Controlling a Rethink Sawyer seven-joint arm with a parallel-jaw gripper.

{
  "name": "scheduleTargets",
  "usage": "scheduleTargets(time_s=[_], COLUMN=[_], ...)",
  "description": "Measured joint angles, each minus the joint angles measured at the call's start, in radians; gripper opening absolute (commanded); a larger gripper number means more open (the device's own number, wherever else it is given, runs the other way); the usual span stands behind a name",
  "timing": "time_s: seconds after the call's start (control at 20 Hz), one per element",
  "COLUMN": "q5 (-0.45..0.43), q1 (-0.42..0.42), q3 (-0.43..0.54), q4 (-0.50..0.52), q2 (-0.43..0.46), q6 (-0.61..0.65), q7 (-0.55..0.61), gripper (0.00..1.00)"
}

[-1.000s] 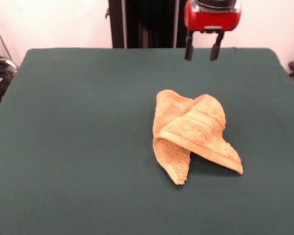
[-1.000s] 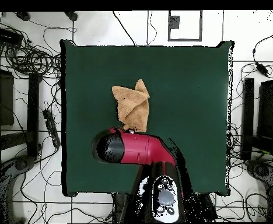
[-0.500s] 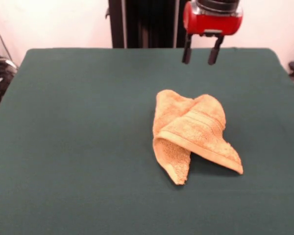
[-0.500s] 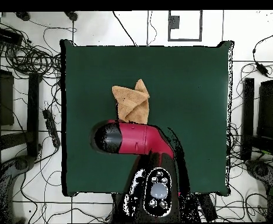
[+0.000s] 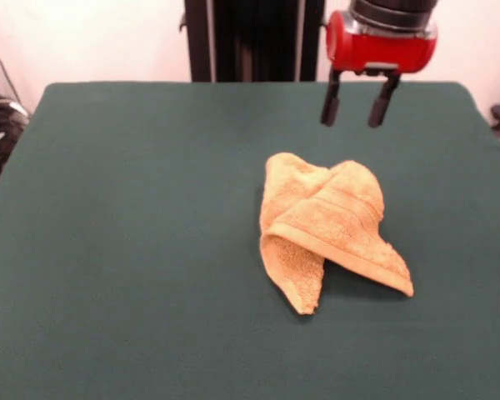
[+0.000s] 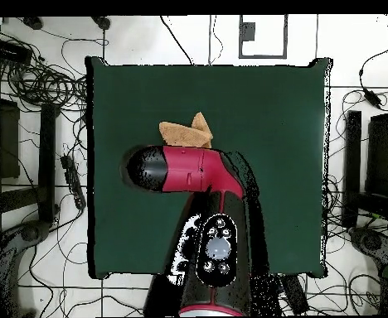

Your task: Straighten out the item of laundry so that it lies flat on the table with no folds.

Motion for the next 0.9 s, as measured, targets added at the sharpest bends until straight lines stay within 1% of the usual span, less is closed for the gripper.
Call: scheduleTargets(time_s=[0.1, 0.35, 0.4, 0.5, 0.6, 0.7, 0.8, 0.9], q5=[0.000, -0.001, -0.001, -0.001, -0.001, -0.003, -0.003, 0.002], q1=[0.000, -0.003, -0.003, -0.003, -0.002, -0.001, 0.003, 0.020], q3=[0.000, 0.000, -0.001, -0.003, -0.010, -0.019, -0.032, -0.068], q4=[-0.009, -0.030, -0.031, -0.031, -0.030, -0.025, -0.012, 0.014], q2=[0.001, 0.001, 0.000, -0.001, -0.003, -0.009, -0.018, -0.026], q6=[-0.002, -0.054, -0.091, -0.121, -0.185, -0.276, -0.373, -0.498], q7=[0.000, 0.000, 0.000, 0.000, 0.000, 0.000, 0.002, 0.011], gripper=[1.00, 1.00, 1.00, 1.00, 1.00, 1.00, 1.00, 1.00])
